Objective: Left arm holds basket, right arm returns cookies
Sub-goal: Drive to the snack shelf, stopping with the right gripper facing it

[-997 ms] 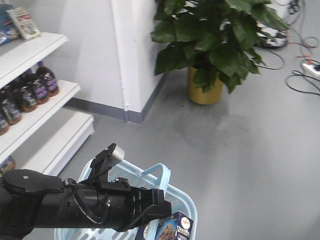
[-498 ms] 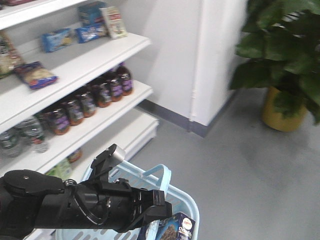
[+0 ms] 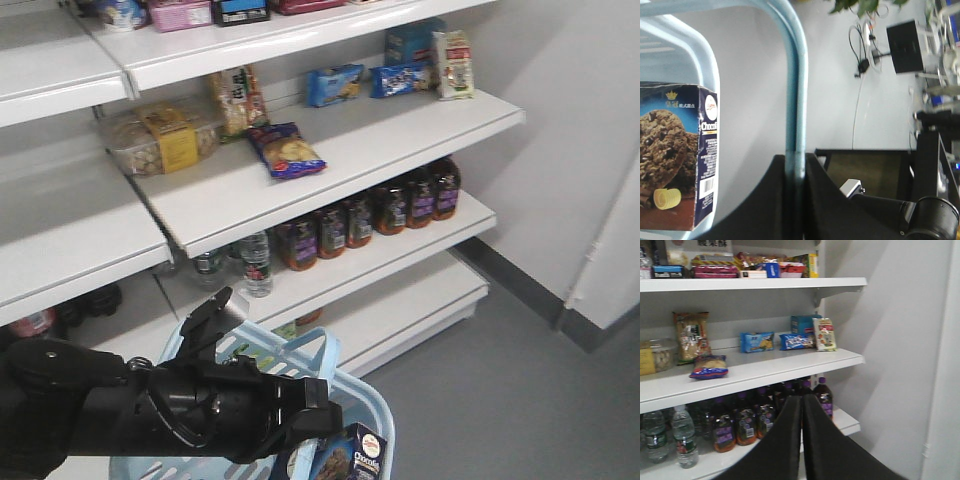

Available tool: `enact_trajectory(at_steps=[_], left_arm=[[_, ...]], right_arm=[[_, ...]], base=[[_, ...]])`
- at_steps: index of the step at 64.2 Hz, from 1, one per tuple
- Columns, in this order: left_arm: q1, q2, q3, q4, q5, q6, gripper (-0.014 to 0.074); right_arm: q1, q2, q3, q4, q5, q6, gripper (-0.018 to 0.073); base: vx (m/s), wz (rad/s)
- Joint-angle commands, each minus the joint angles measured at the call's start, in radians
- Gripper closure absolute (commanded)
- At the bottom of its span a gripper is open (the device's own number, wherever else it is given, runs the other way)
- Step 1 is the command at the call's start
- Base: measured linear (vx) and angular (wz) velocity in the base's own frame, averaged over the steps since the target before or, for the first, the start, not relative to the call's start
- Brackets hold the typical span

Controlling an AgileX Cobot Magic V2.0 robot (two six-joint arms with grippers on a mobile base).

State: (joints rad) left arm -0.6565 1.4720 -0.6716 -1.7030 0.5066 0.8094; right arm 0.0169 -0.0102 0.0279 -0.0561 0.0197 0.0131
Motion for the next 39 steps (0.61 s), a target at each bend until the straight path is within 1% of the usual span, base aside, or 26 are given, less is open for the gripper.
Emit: enact_trajectory(at_steps=[1,39], left_arm=[[-0.001,-0.041,-0.03,-0.054,0.043,0.007,0.0603],[-0.001,-0.041,-0.03,-0.054,0.043,0.007,0.0603]], right_arm=[[-0.005,-0.012,0.003,-0.001,-0.074,-0.004,0.0567],[-0.005,-0.012,0.003,-0.001,-0.076,-0.004,0.0567]], base=[[0.16,0.63],[0.17,0.71]])
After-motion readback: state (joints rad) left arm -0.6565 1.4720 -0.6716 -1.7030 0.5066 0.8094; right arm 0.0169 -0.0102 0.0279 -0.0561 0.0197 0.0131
